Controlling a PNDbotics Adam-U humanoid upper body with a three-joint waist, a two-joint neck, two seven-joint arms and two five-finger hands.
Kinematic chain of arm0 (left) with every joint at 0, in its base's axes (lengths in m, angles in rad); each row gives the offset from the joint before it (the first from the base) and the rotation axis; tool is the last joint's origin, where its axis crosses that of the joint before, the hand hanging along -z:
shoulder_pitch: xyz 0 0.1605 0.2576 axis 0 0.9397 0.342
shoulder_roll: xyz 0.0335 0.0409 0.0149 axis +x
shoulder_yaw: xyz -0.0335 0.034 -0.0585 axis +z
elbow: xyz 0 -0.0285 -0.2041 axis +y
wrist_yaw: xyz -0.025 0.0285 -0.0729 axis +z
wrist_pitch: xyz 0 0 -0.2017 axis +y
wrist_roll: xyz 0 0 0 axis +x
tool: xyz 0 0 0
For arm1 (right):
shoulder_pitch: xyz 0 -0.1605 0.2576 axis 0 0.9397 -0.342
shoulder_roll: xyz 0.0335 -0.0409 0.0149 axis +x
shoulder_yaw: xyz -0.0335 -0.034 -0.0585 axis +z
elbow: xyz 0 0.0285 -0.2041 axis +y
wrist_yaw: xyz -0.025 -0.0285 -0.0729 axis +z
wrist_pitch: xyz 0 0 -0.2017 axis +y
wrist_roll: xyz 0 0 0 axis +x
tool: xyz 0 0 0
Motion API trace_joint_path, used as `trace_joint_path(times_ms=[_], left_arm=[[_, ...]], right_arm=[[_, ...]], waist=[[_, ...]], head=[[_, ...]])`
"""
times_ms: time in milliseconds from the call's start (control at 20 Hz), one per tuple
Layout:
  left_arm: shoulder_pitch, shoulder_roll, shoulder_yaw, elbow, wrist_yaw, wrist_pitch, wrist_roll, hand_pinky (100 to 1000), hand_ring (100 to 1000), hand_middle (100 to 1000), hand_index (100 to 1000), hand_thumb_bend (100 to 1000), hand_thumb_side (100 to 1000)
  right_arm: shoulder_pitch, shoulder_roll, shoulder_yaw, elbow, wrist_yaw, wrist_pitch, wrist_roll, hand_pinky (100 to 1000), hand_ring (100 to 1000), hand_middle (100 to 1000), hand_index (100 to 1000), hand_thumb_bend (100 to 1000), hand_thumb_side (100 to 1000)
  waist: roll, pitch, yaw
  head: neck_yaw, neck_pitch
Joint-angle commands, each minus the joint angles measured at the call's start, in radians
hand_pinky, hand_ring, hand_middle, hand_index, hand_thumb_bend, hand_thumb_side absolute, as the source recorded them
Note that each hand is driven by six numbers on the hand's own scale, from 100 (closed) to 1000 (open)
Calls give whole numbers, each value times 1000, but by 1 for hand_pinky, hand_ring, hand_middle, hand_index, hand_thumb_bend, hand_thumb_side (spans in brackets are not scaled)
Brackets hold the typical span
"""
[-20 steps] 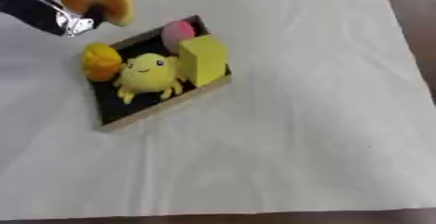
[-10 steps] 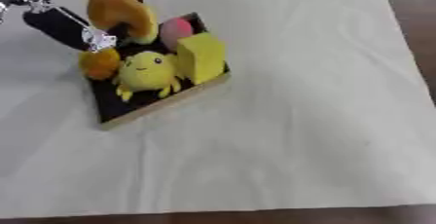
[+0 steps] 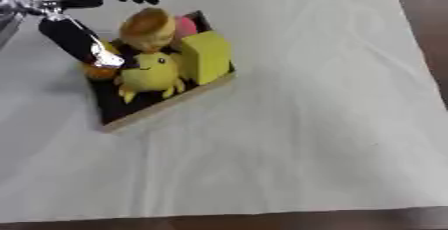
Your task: Pick up objects on the table and place them in the box.
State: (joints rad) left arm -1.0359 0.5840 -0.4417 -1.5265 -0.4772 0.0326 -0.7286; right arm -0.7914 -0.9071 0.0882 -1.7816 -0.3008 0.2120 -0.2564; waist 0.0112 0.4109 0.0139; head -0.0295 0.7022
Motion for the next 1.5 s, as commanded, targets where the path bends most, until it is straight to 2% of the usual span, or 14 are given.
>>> trace_joint_path(times_ms=[50, 250, 400, 550, 600, 750, 900, 1100, 1300, 1500], left_arm=[[-13, 17, 20, -16, -44, -22, 0, 968, 951, 896, 959, 548, 349], [-11, 19, 32, -29, -74, -37, 20, 973, 956, 900, 962, 565, 394], [-9, 20, 47, -45, -71, -40, 43, 961, 948, 891, 954, 544, 408], [-1, 23, 80, -81, -45, -22, 90, 934, 929, 871, 934, 438, 408], [5, 25, 99, -104, -29, -11, 120, 923, 920, 861, 924, 375, 431], [45, 43, 167, -188, 48, 45, 254, 894, 897, 839, 906, 282, 497], [115, 66, 235, -284, 130, 111, 409, 875, 884, 824, 892, 289, 519], [243, 76, 309, -394, 189, 164, 570, 859, 876, 818, 884, 322, 527], [339, 70, 400, -462, 282, 188, 740, 850, 875, 820, 888, 337, 518], [388, 78, 466, -473, 382, 171, 918, 848, 876, 822, 893, 345, 534]], right_arm=[[-10, -18, -9, -9, -3, 0, -2, 800, 702, 616, 775, 100, 995], [-7, -19, -9, -7, -3, 1, -3, 800, 702, 616, 775, 100, 995], [-4, -19, -10, -4, -4, 1, -3, 800, 702, 616, 775, 100, 995], [-2, -18, -12, -4, -5, -1, -4, 800, 702, 616, 775, 100, 993], [-1, -18, -13, -5, -6, -2, -5, 800, 702, 616, 775, 100, 991], [3, -19, -16, -10, -8, -5, -10, 800, 703, 617, 775, 100, 987], [12, -20, -25, -17, -11, -9, -20, 799, 704, 617, 775, 100, 980], [25, -17, -40, -29, -18, -16, -38, 798, 706, 619, 775, 100, 970], [40, -11, -59, -46, -23, -28, -59, 798, 707, 620, 775, 100, 964], [55, -9, -72, -54, -32, -34, -74, 799, 708, 621, 776, 100, 963]], waist=[[0, -34, 0], [-1, -38, 1], [-2, -43, 3], [-3, -47, 8], [-4, -49, 10], [-6, -53, 17], [-7, -56, 26], [-11, -56, 31], [-15, -56, 36], [-16, -56, 38]], head=[[-2, 0], [-1, -1], [-1, -1], [-2, 1], [-2, 1], [-5, -2], [-8, -10], [-9, -21], [-11, -28], [-10, -29]])
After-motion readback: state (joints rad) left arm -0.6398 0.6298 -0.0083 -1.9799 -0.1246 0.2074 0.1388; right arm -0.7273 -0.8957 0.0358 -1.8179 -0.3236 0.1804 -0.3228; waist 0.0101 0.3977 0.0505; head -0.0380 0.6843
